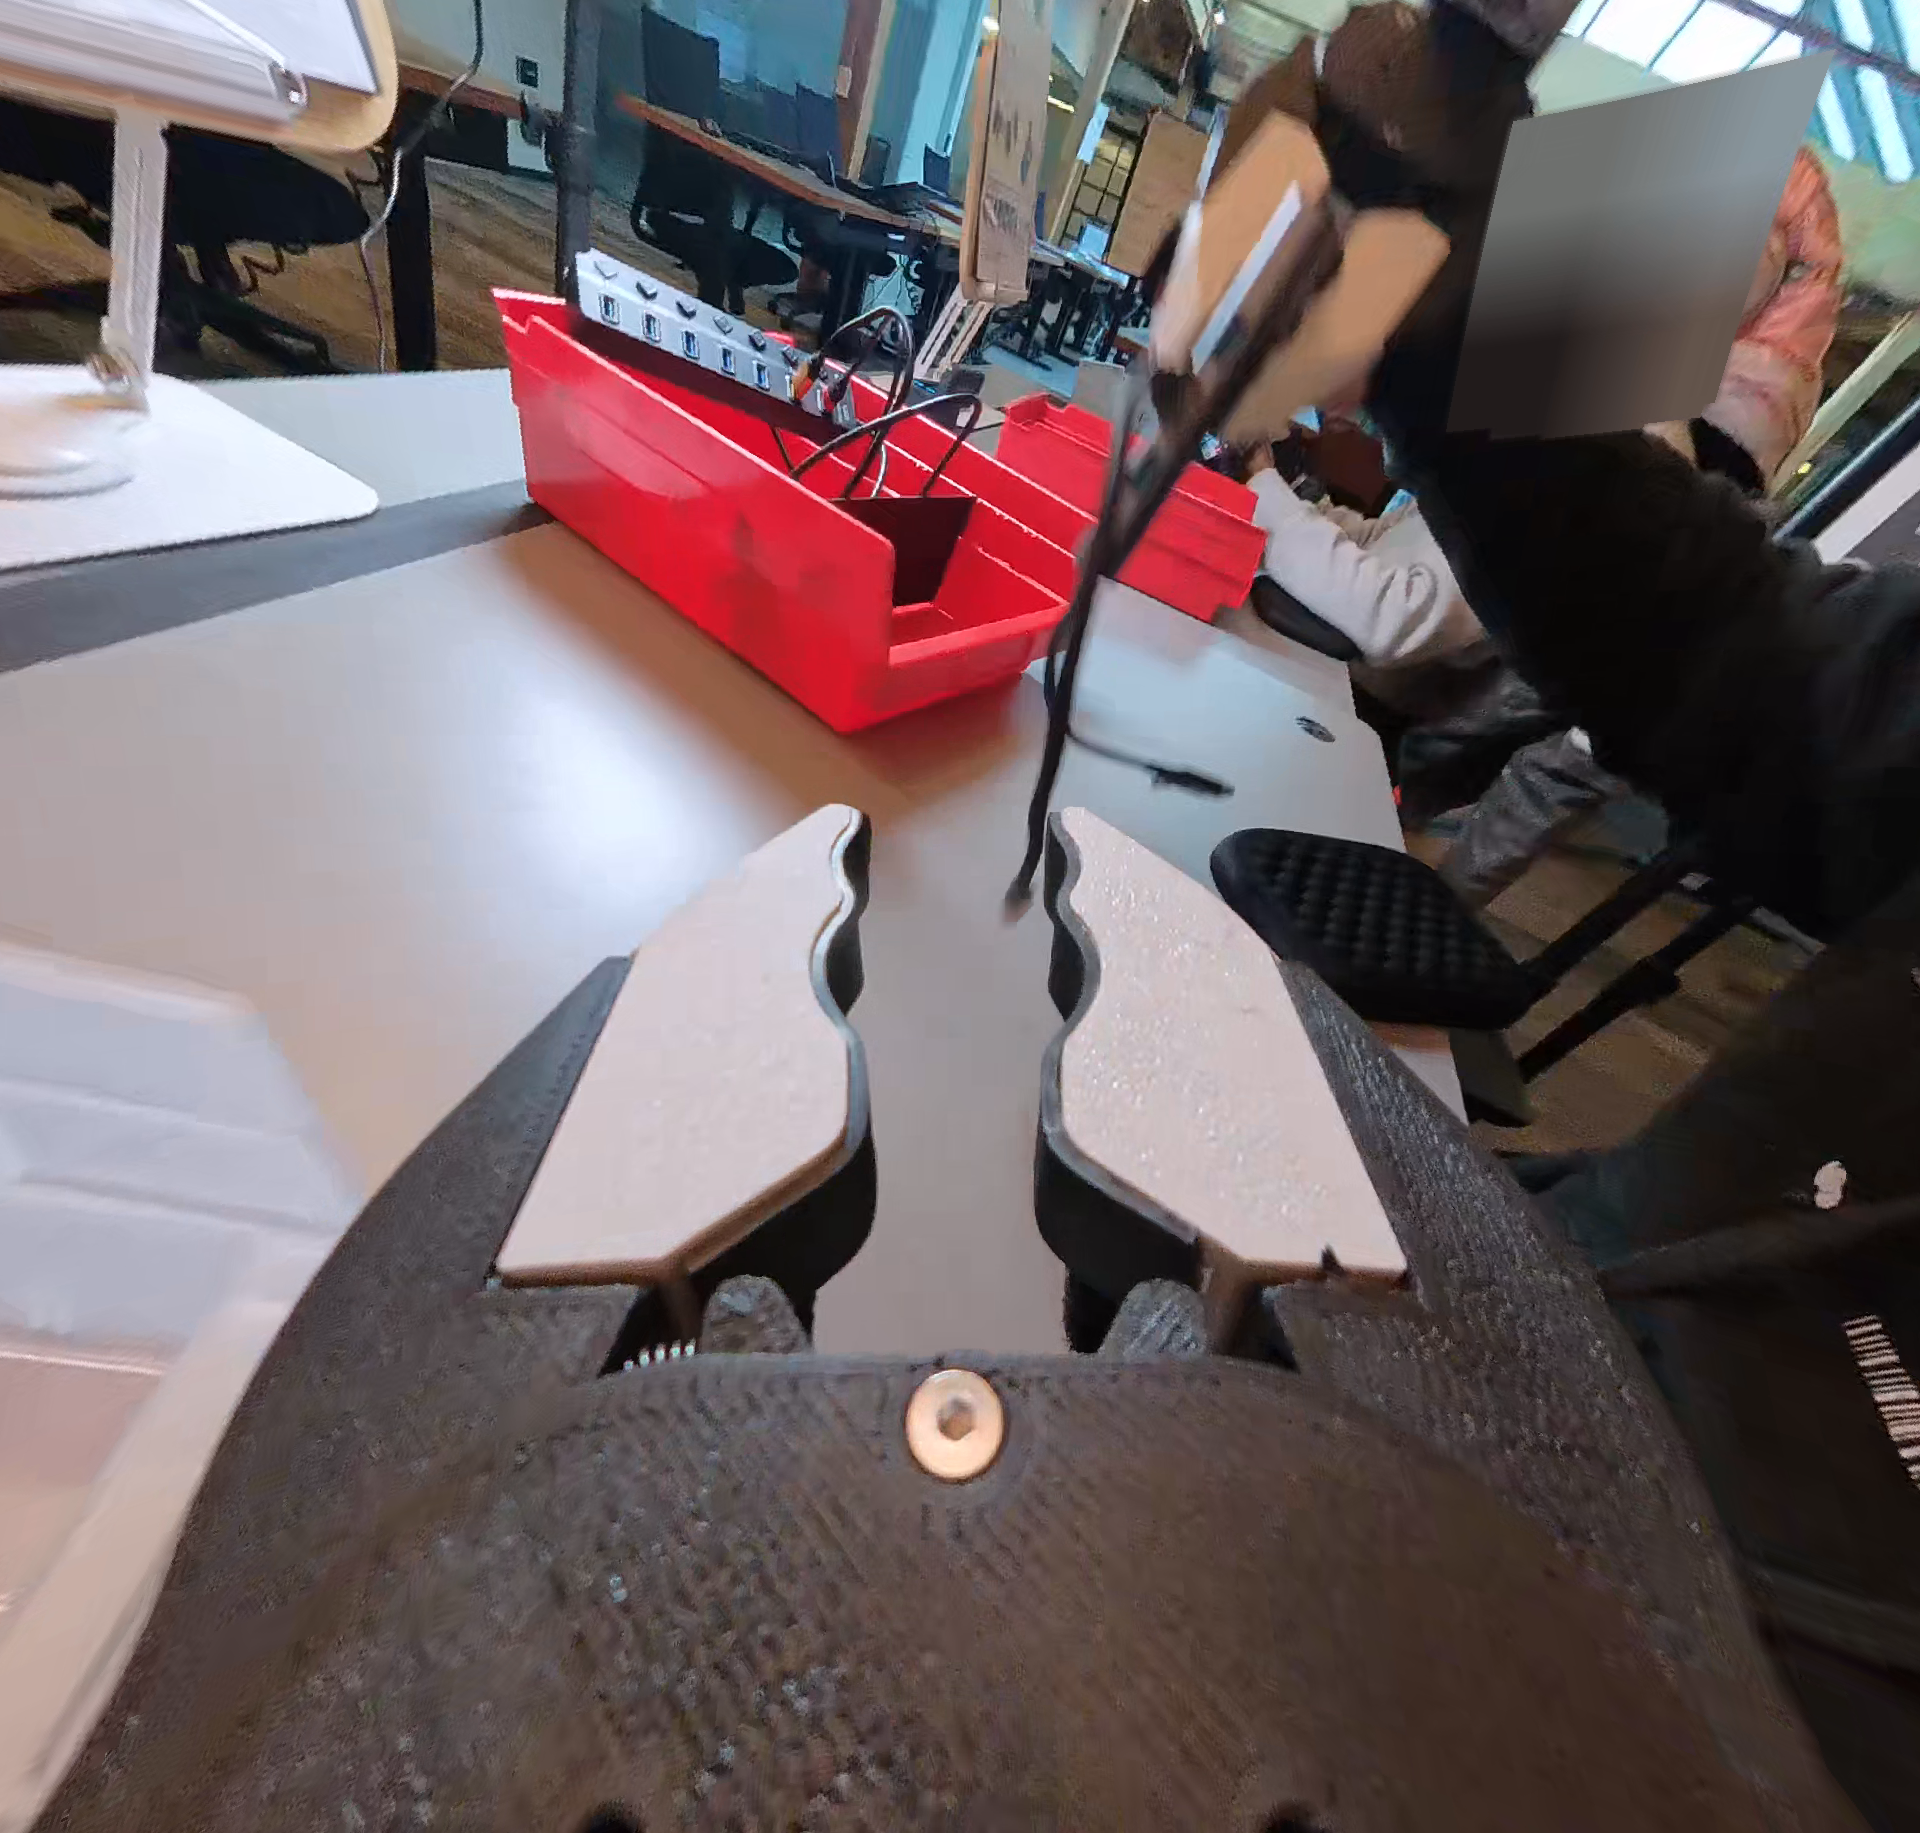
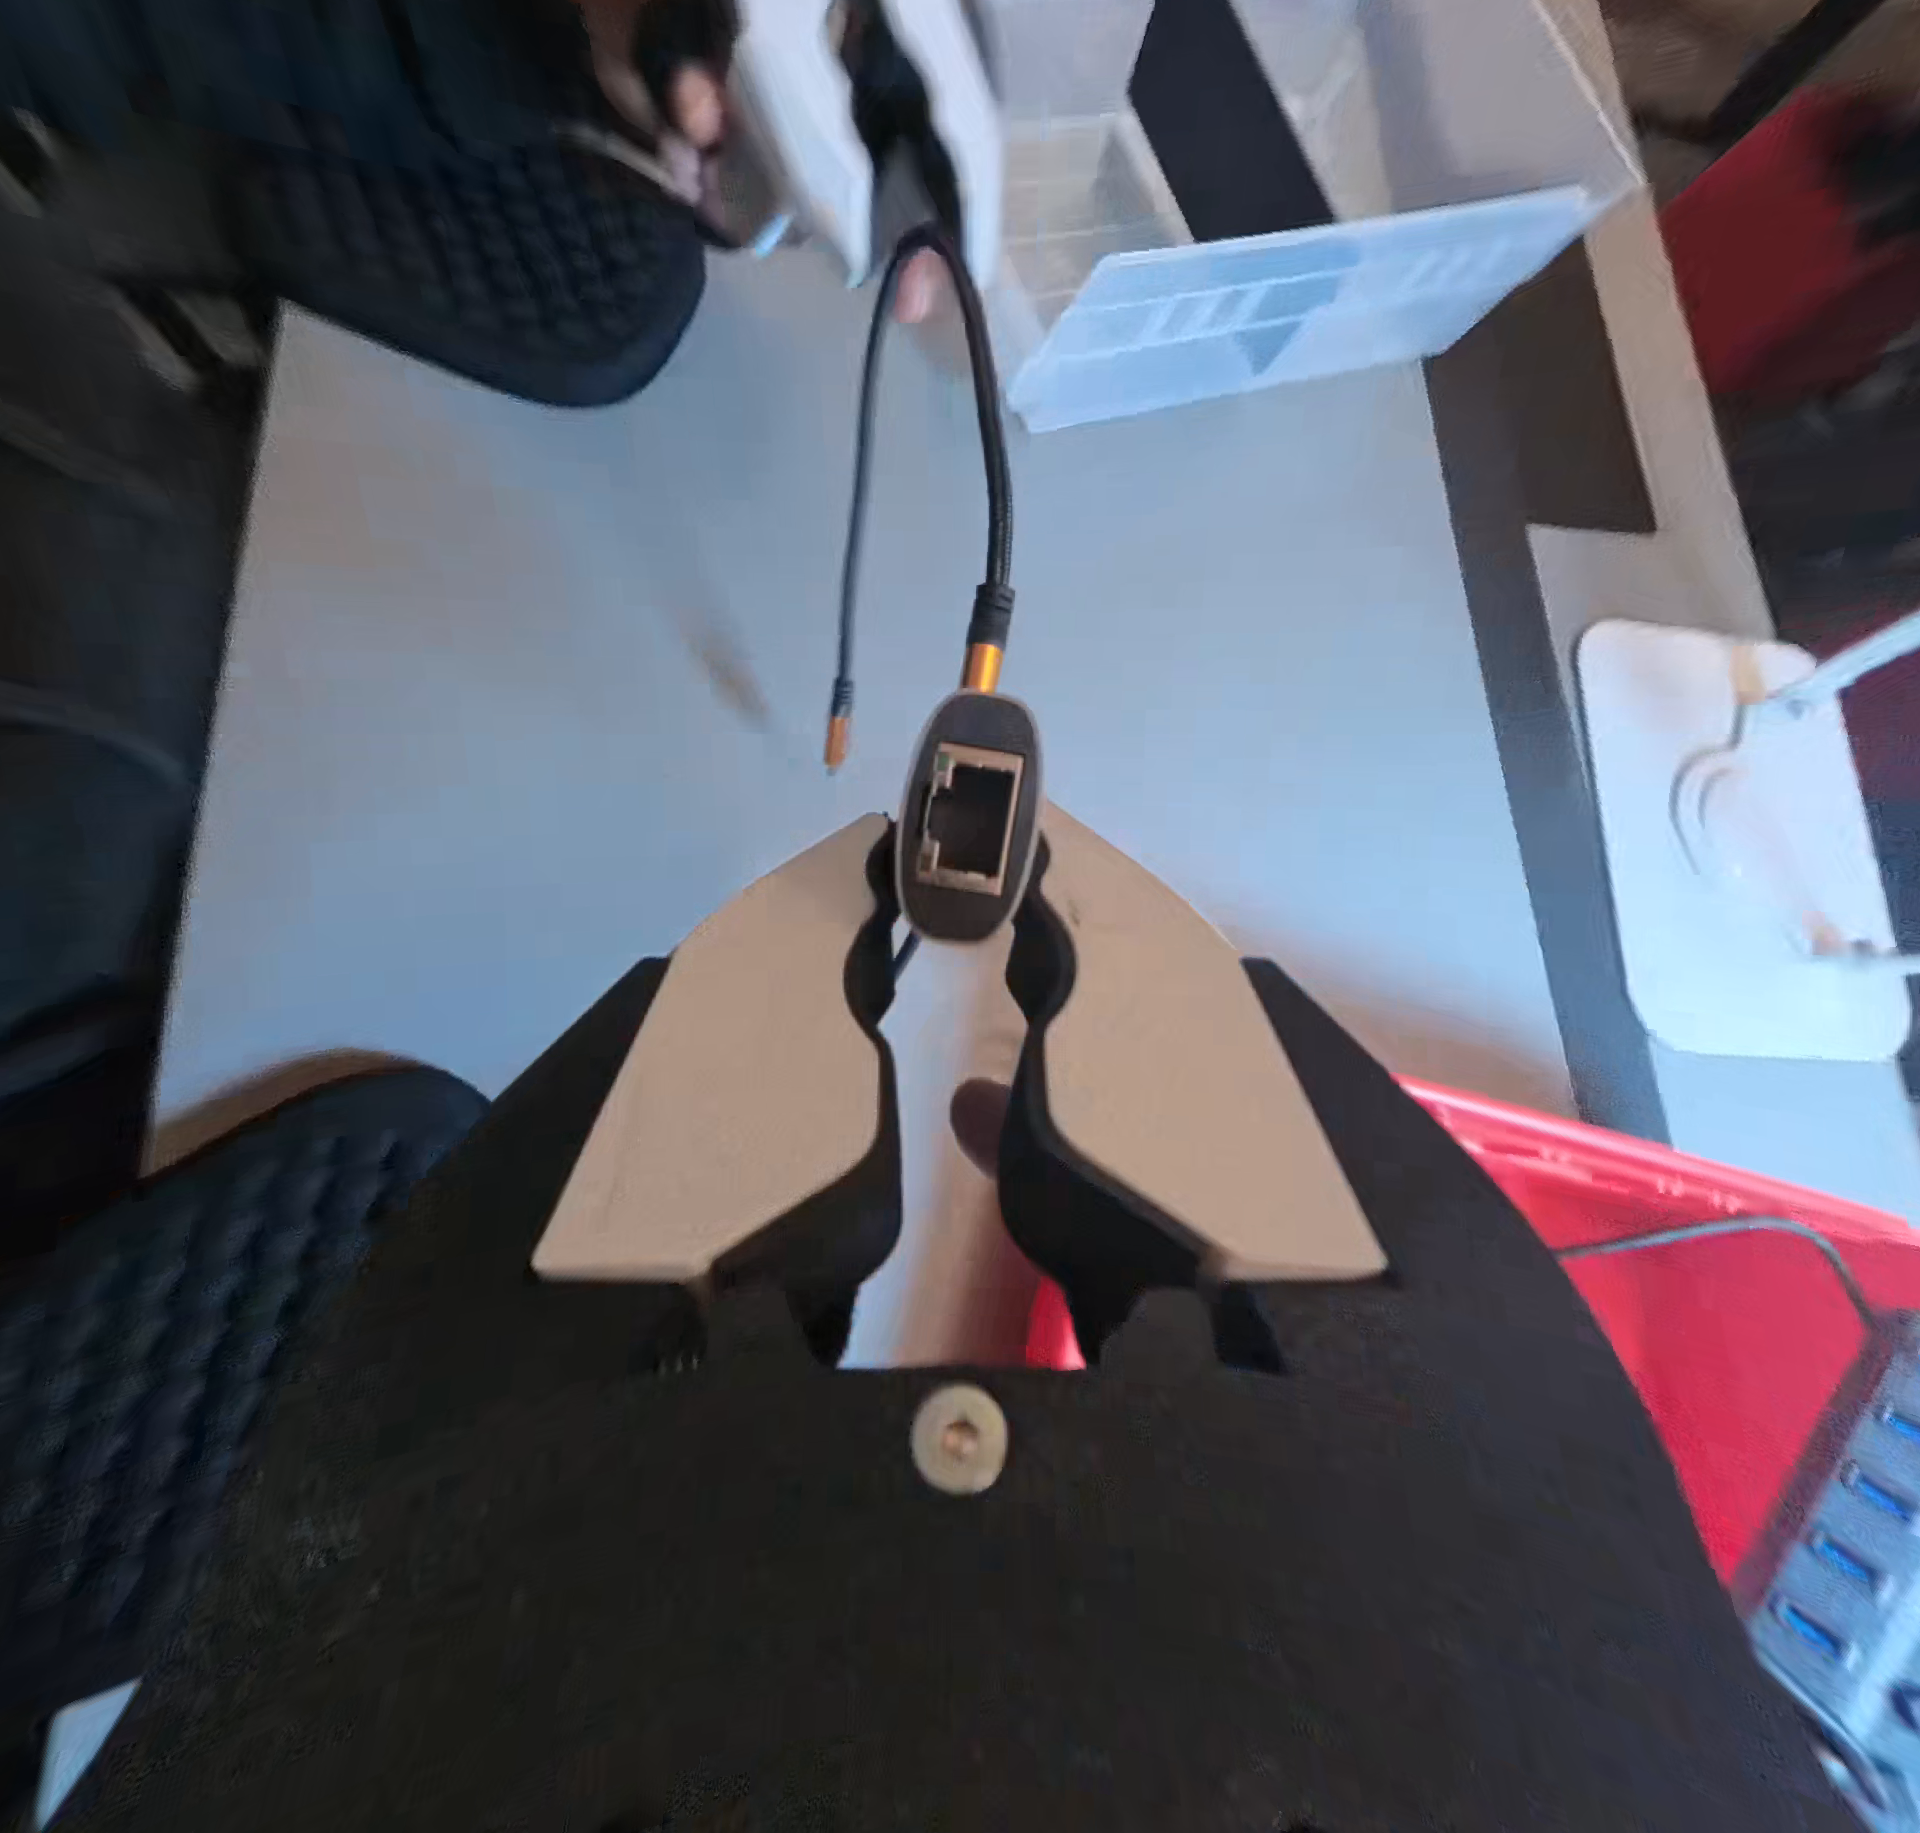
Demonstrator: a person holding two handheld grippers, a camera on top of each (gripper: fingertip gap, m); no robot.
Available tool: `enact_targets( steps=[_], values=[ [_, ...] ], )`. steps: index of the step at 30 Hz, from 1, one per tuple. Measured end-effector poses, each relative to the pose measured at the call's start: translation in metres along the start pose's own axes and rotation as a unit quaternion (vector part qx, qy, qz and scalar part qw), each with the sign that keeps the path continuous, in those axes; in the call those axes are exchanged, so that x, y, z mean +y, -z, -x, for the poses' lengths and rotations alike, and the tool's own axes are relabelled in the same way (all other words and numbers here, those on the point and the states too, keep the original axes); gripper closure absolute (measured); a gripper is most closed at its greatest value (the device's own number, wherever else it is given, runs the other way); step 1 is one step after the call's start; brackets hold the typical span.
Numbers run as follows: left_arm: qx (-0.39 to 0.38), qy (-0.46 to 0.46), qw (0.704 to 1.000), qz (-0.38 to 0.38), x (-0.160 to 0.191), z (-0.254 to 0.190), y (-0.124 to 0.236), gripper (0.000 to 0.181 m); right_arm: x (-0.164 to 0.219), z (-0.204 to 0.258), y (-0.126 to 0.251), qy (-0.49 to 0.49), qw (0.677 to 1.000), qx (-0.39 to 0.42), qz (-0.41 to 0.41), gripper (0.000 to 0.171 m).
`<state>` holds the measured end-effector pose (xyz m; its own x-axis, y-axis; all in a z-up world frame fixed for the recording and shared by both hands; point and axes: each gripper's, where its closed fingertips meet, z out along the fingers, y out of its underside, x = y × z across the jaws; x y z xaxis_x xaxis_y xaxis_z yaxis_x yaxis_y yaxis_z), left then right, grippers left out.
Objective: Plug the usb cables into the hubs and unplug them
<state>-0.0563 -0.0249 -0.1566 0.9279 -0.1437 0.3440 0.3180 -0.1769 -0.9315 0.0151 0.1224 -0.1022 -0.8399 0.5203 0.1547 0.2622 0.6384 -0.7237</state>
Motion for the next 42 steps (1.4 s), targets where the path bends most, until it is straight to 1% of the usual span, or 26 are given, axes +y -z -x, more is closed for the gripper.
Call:
enact_targets(
  steps=[1, 3, 7, 10, 15, 19, 22, 24, 29, 34, 36, 38, 39, 42],
  values=[
    [0.005, 0.013, 1.0, 0.0, 0.004, 0.002, 0.0, 0.15, -0.004, -0.019, 0.012, -0.024, 1.0, -0.009, -0.007, 0.154],
    [0.008, 0.028, 0.999, 0.013, 0.016, 0.005, -0.003, 0.151, -0.005, -0.05, 0.032, -0.076, 0.996, -0.042, 0.003, 0.154],
    [0.002, 0.018, 0.999, 0.041, 0.03, 0.008, -0.009, 0.151, 0.005, -0.119, 0.054, -0.132, 0.99, -0.022, 0.04, 0.153],
    [-0.002, 0.01, 0.998, 0.063, 0.04, 0.009, -0.014, 0.152, 0.013, -0.157, 0.064, -0.168, 0.984, -0.021, 0.059, 0.153],
    [-0.002, 0.005, 0.995, 0.096, 0.057, 0.009, -0.021, 0.152, 0.034, -0.206, 0.087, -0.199, 0.972, 0.01, 0.121, 0.153],
    [0.0, 0.004, 0.993, 0.114, 0.065, 0.01, -0.026, 0.152, 0.047, -0.232, 0.112, -0.215, 0.962, 0.035, 0.164, 0.153],
    [0.003, 0.006, 0.992, 0.127, 0.071, 0.009, -0.028, 0.152, 0.07, -0.25, 0.126, -0.21, 0.95, 0.079, 0.217, 0.154],
    [0.006, 0.006, 0.991, 0.133, 0.073, 0.007, -0.029, 0.152, 0.091, -0.25, 0.12, -0.208, 0.944, 0.083, 0.241, 0.154],
    [0.015, 0.004, 0.989, 0.146, 0.079, 0.003, -0.033, 0.152, 0.155, -0.232, 0.084, -0.183, 0.923, 0.07, 0.331, 0.154],
    [0.018, -0.009, 0.987, 0.16, 0.084, -0.001, -0.035, 0.152, 0.191, -0.214, 0.041, -0.155, 0.917, 0.067, 0.36, 0.153],
    [0.022, -0.009, 0.987, 0.161, 0.085, -0.003, -0.036, 0.152, 0.205, -0.203, 0.028, -0.14, 0.907, 0.062, 0.393, 0.153],
    [0.024, -0.009, 0.986, 0.163, 0.086, -0.005, -0.036, 0.153, 0.211, -0.191, 0.022, -0.122, 0.893, 0.058, 0.429, 0.151],
    [0.025, -0.01, 0.986, 0.165, 0.087, -0.005, -0.036, 0.153, 0.208, -0.185, 0.022, -0.115, 0.89, 0.054, 0.439, 0.145],
    [0.029, -0.014, 0.985, 0.17, 0.088, -0.007, -0.036, 0.153, 0.176, -0.161, 0.031, -0.135, 0.889, 0.03, 0.437, 0.108]
  ],
)
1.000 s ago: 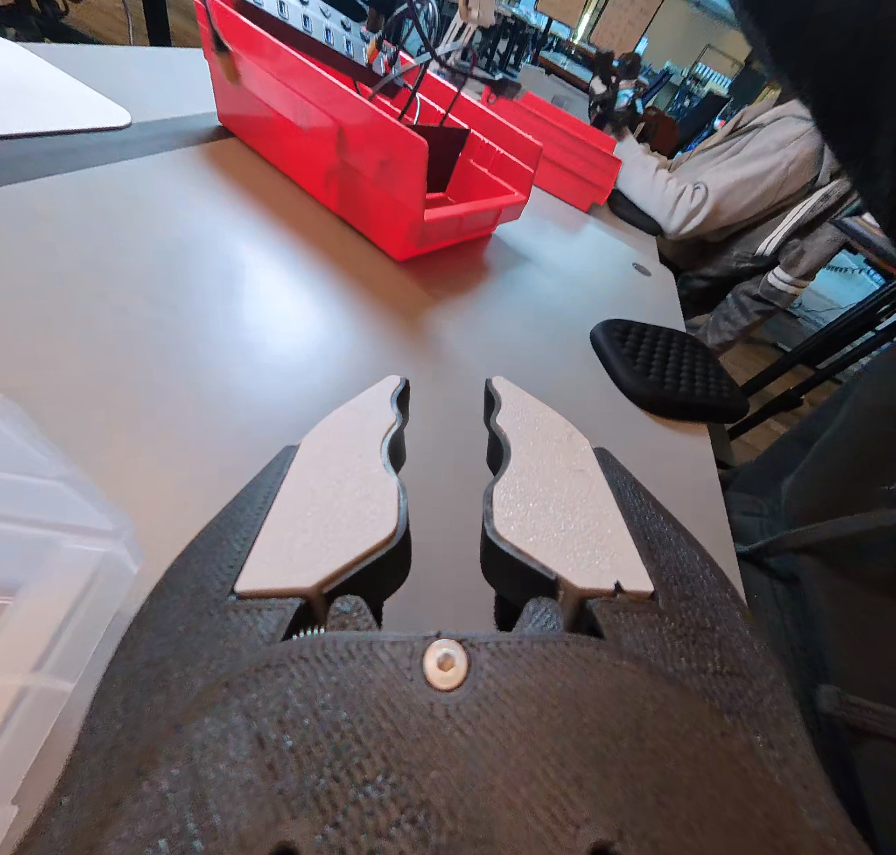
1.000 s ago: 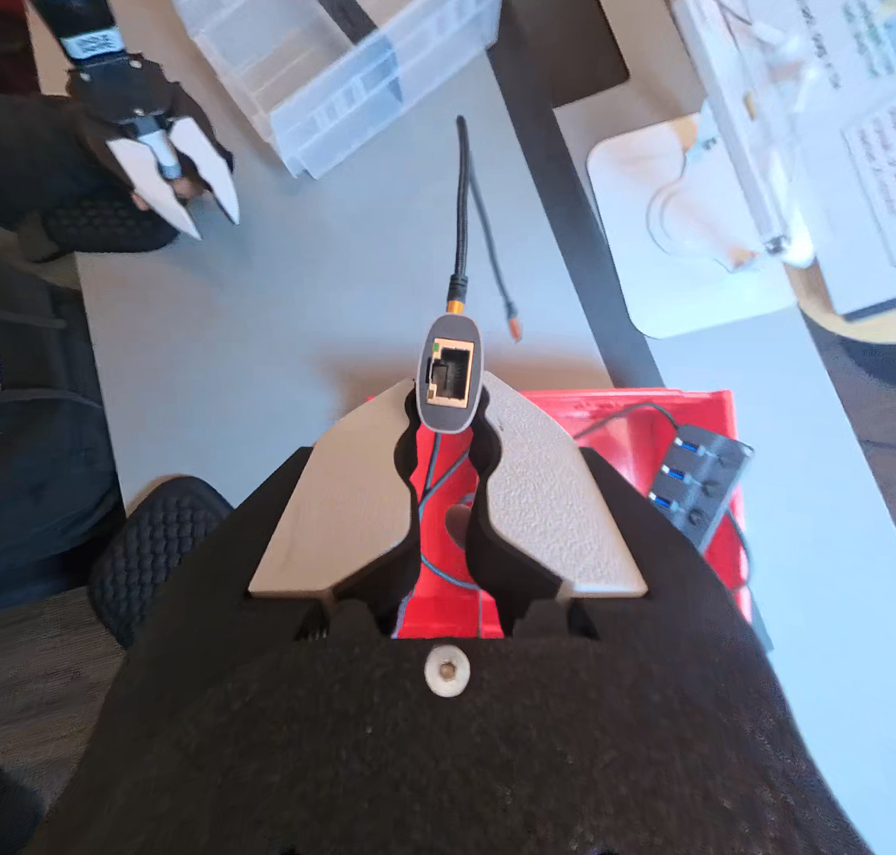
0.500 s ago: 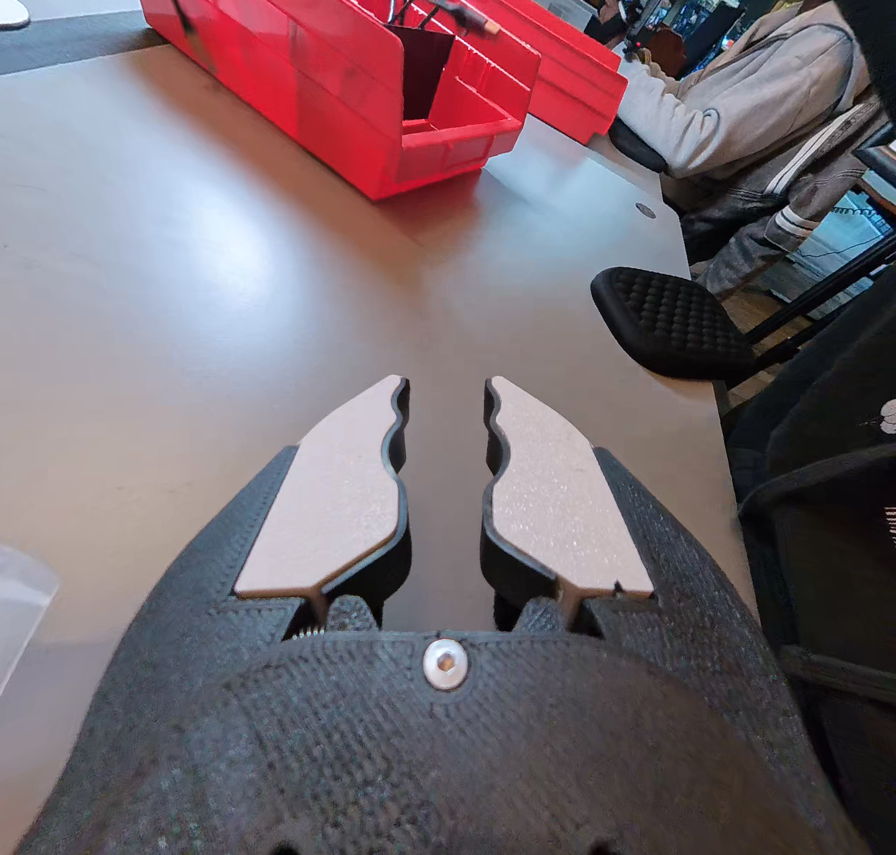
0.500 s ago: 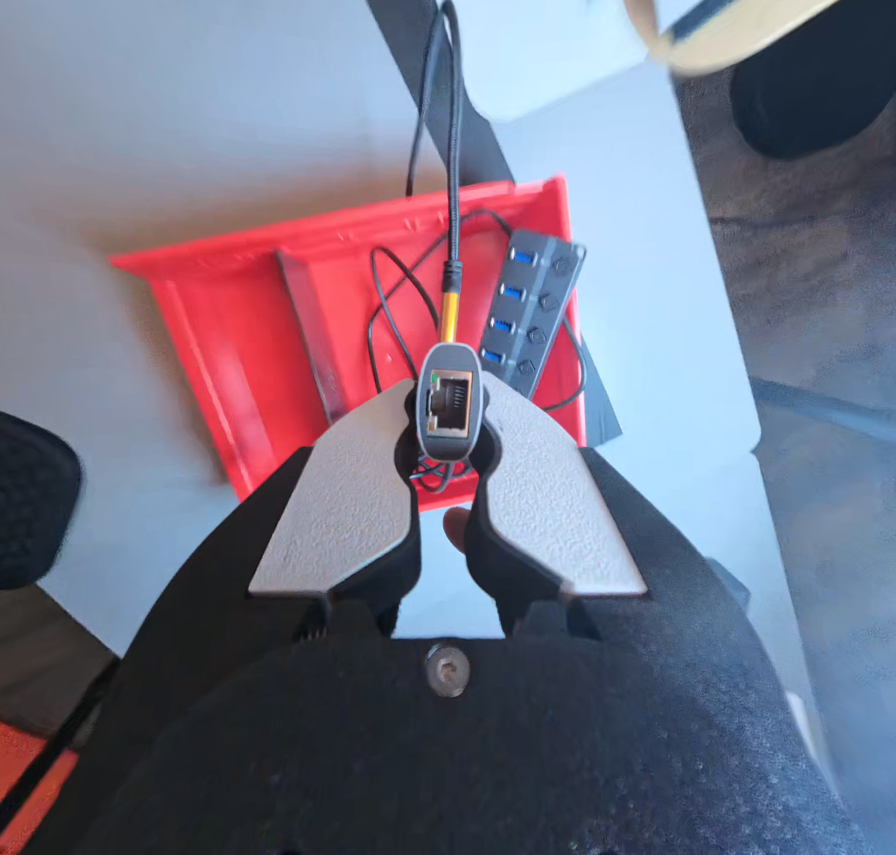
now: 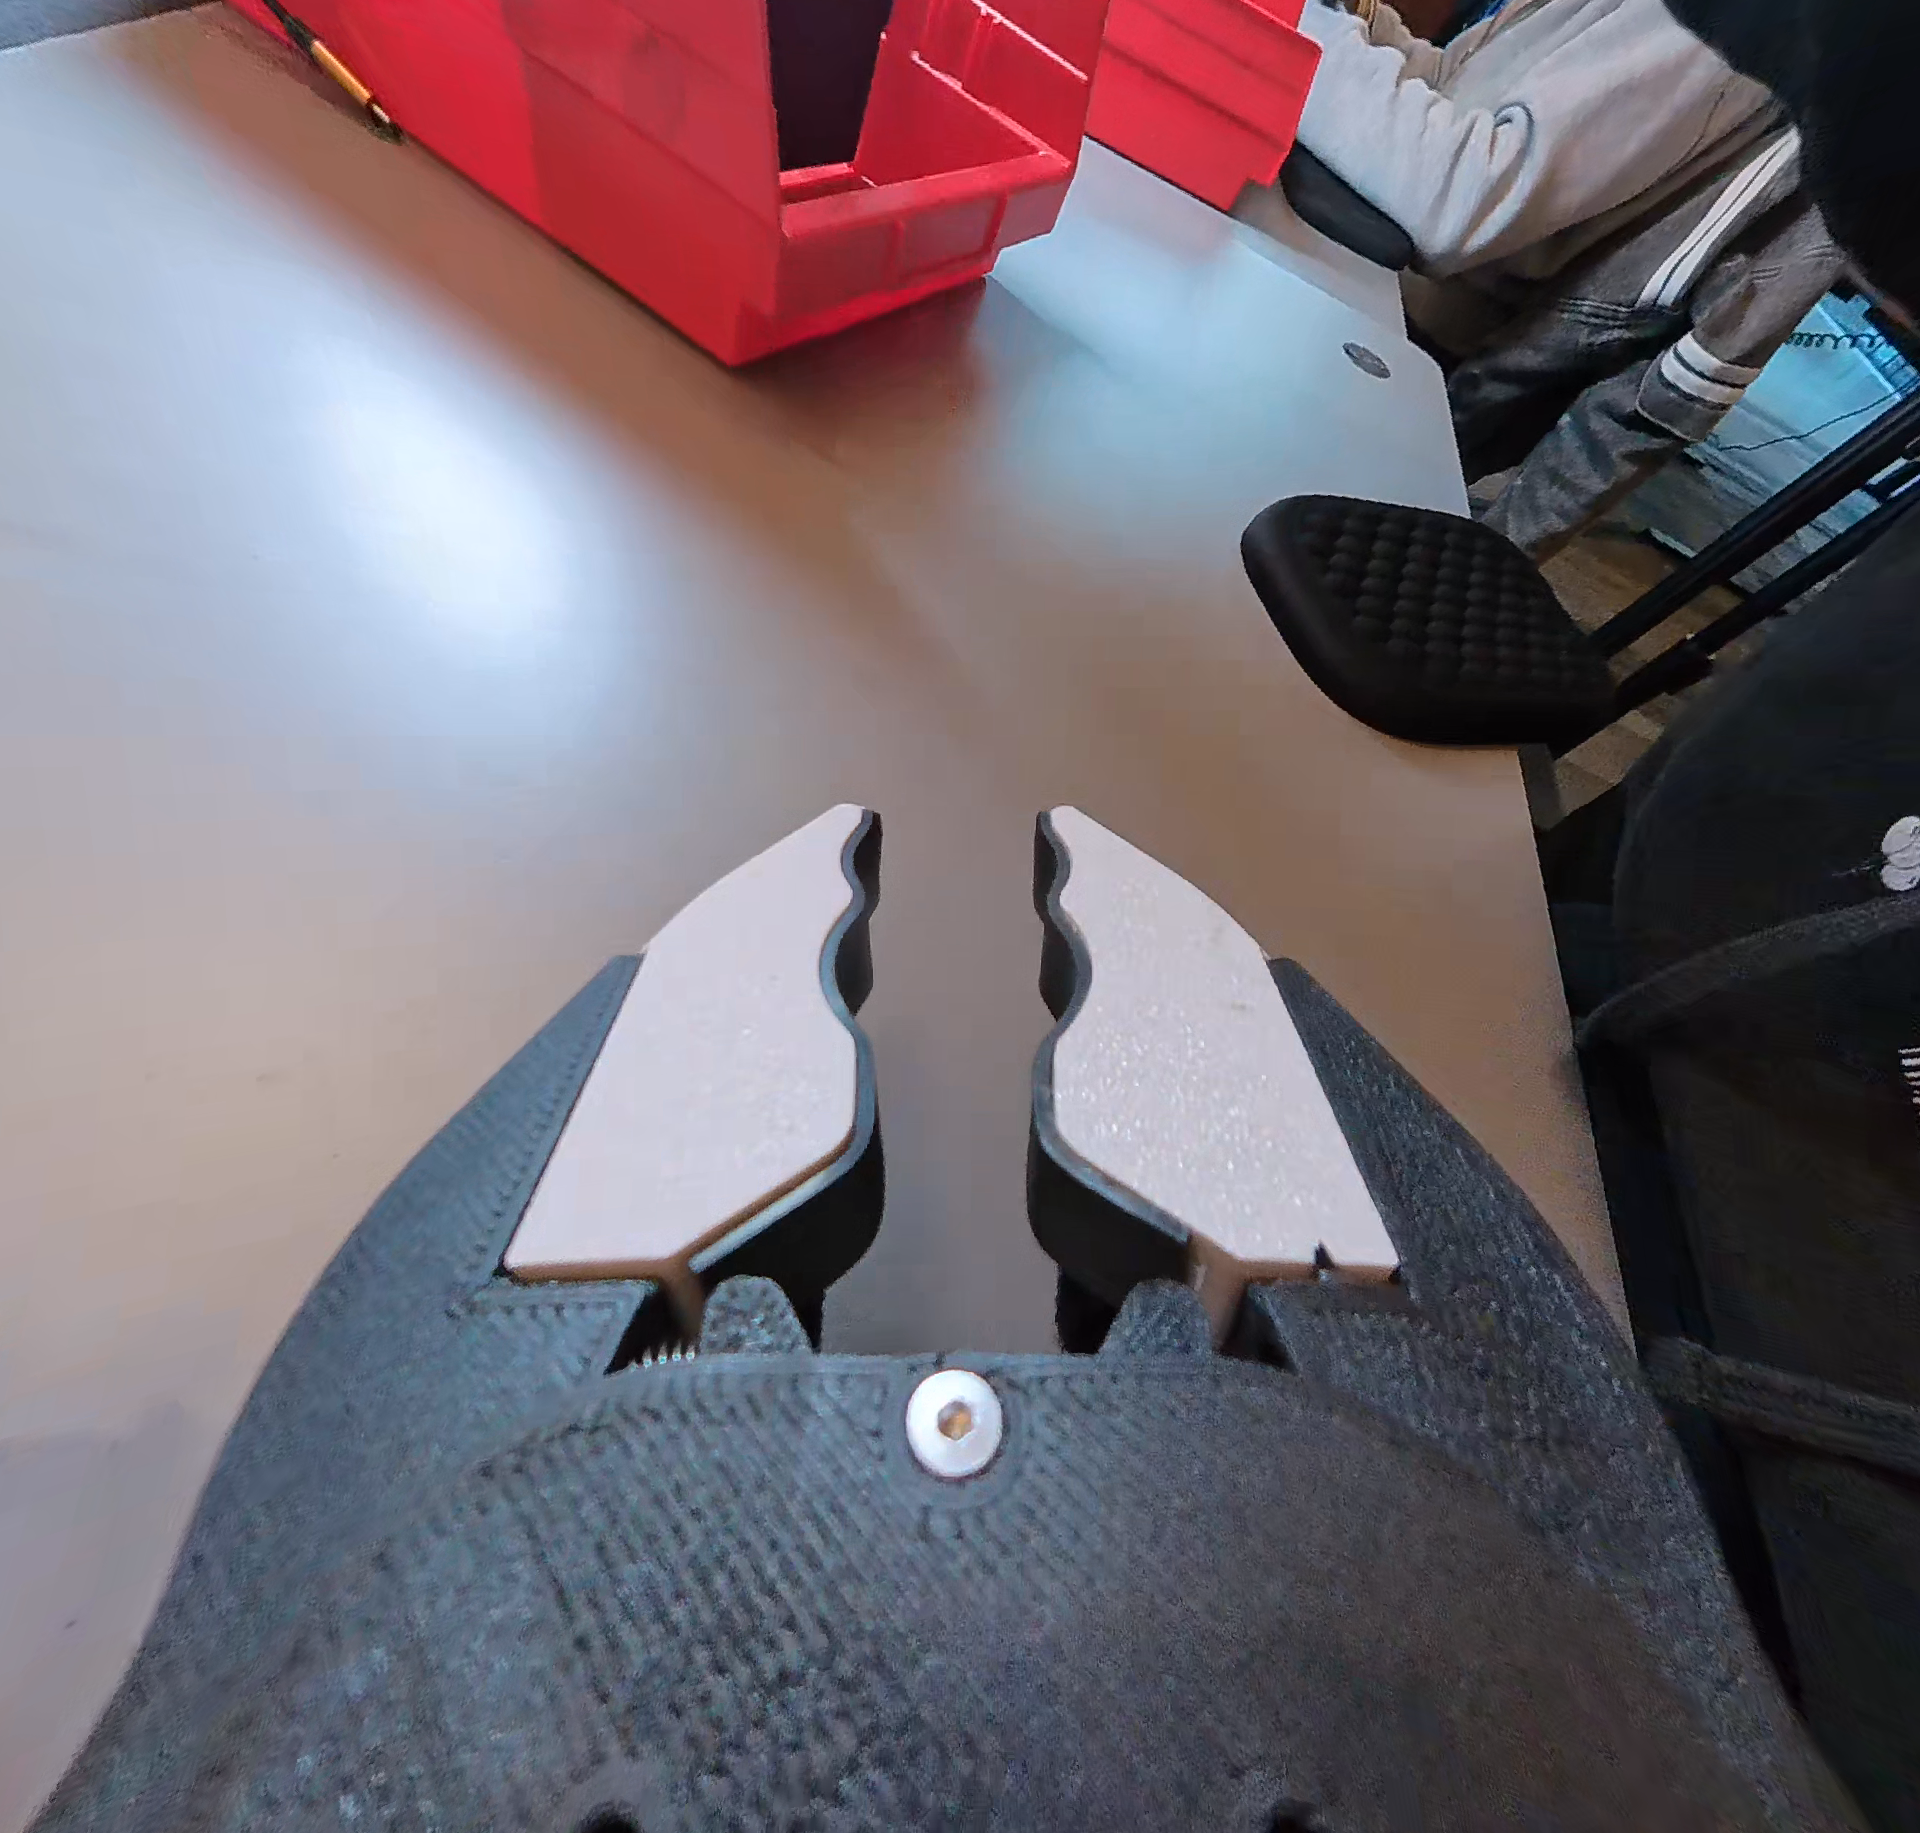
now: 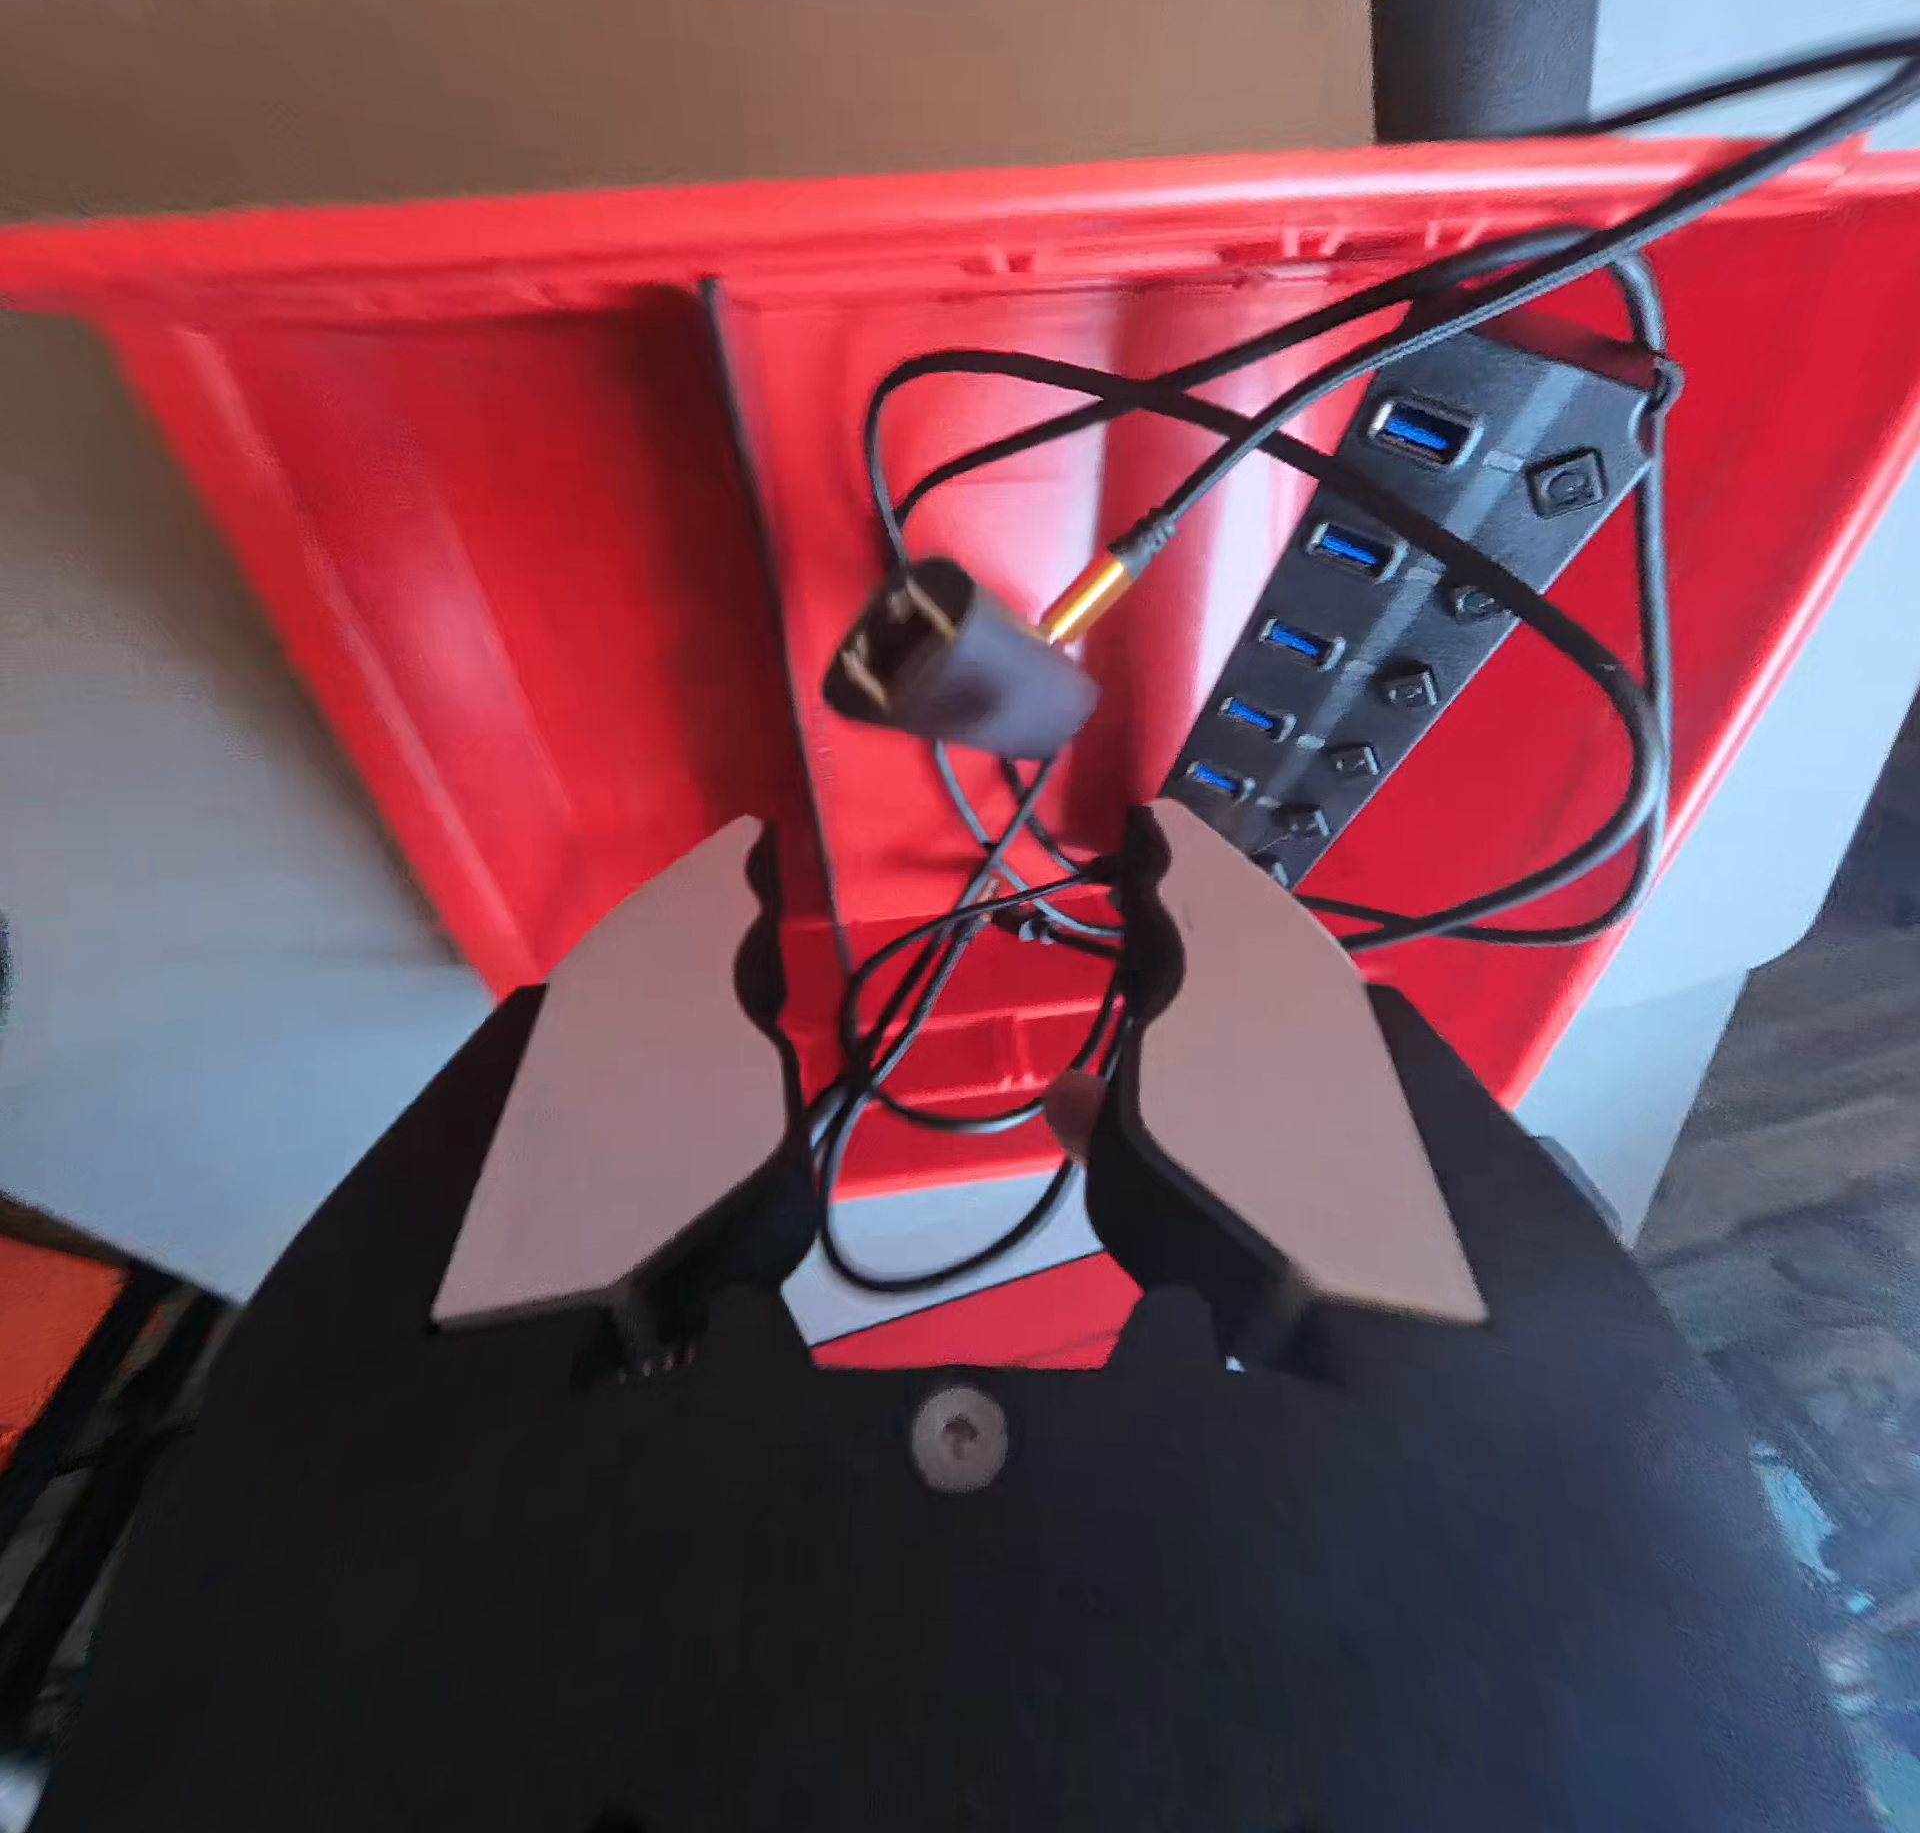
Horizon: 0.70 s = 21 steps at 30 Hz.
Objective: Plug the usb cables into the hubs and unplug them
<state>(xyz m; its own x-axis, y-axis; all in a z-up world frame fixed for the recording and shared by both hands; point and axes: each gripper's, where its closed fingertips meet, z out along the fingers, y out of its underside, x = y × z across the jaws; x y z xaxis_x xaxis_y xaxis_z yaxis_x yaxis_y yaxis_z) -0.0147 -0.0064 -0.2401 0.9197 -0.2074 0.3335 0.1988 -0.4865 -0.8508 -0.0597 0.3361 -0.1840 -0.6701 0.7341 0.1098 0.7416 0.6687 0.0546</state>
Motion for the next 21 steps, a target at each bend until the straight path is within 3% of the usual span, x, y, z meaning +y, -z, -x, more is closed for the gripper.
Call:
enact_targets(
  steps=[3, 7, 12, 18, 21],
  values=[
    [0.004, -0.009, 1.0, 0.004, 0.0, -0.003, 0.0, 0.153, -0.019, 0.006, 0.048, -0.001, 0.999, 0.015, -0.05, 0.1],
    [0.008, -0.014, 1.0, 0.01, 0.002, -0.005, 0.0, 0.154, -0.063, -0.026, 0.086, -0.031, 0.99, 0.09, -0.108, 0.113],
    [0.002, -0.023, 1.0, 0.015, 0.005, -0.006, 0.0, 0.155, -0.095, -0.077, 0.041, -0.123, 0.982, 0.125, -0.063, 0.121],
    [-0.001, -0.023, 1.0, 0.019, 0.007, -0.002, 0.0, 0.155, -0.094, -0.11, -0.022, -0.245, 0.964, 0.101, -0.032, 0.135],
    [-0.001, -0.024, 0.999, 0.023, 0.008, -0.001, 0.001, 0.155, -0.092, -0.117, -0.022, -0.236, 0.963, 0.124, -0.042, 0.158]
  ],
)
